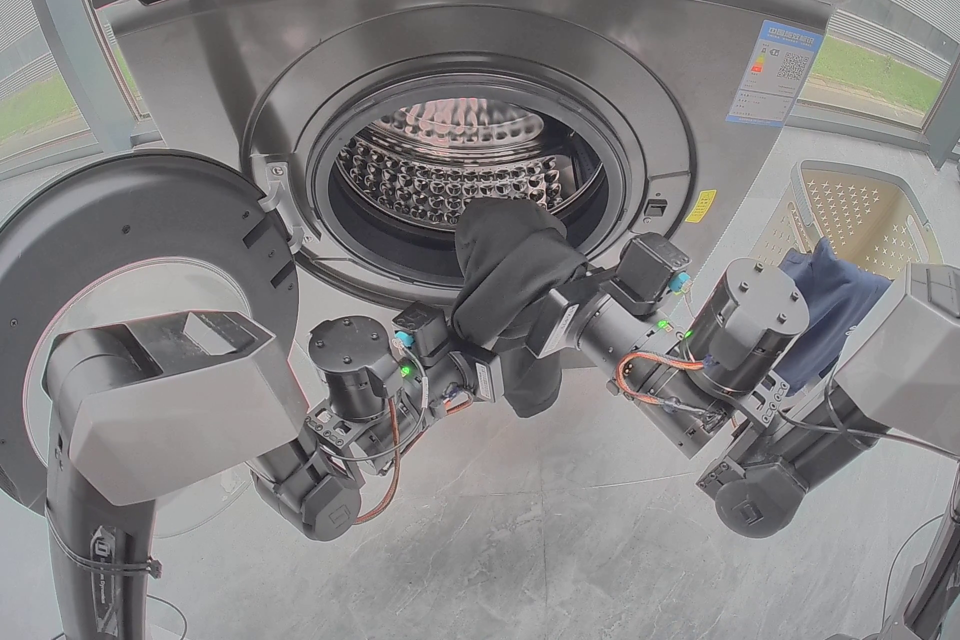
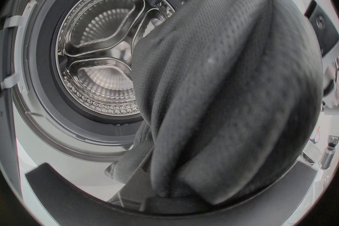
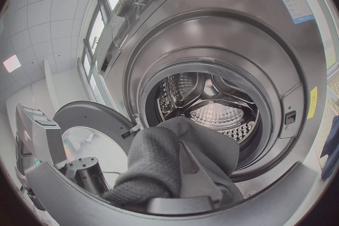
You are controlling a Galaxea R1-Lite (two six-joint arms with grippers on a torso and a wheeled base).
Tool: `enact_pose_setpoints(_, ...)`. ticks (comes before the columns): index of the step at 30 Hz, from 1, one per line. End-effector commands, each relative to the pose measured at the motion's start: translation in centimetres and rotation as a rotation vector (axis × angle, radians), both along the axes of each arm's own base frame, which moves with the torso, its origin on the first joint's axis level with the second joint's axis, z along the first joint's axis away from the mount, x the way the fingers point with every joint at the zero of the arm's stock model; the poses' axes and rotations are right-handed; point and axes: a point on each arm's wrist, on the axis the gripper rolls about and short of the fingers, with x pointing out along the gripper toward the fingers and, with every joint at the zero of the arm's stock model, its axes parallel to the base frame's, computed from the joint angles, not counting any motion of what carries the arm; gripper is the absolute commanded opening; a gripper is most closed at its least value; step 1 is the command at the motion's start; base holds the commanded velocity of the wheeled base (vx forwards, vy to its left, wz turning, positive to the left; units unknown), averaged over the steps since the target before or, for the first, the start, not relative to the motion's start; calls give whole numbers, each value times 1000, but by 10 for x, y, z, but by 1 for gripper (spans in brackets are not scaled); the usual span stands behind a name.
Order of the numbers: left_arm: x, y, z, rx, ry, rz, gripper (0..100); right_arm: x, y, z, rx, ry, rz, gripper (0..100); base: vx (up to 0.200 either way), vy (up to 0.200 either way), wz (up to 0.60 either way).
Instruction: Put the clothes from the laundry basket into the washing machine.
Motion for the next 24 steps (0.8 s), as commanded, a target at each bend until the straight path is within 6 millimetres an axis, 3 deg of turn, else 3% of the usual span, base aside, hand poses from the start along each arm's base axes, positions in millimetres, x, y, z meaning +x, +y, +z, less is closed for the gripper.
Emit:
enact_pose_setpoints(1, 0, 9, 21, -32, -38, 25, 0, 7, -12, -3, 1, 19, -41, 0, 0, 0, 0)
enact_pose_setpoints(10, -12, 19, 57, -79, -102, 29, 0, 7, -16, -14, -15, 60, -54, 0, 0, 0, 0)
enact_pose_setpoints(20, -19, 21, 56, -78, -82, 21, 0, 6, -13, -15, -17, 61, -45, 0, 0, 0, 0)
enact_pose_setpoints(21, -19, 22, 56, -76, -80, 25, 0, 6, -13, -15, -17, 61, -45, 100, 0, 0, 0)
enact_pose_setpoints(24, -26, 25, 63, -83, -86, 34, 0, 4, -18, -17, -31, 72, -50, 100, 0, 0, 0)
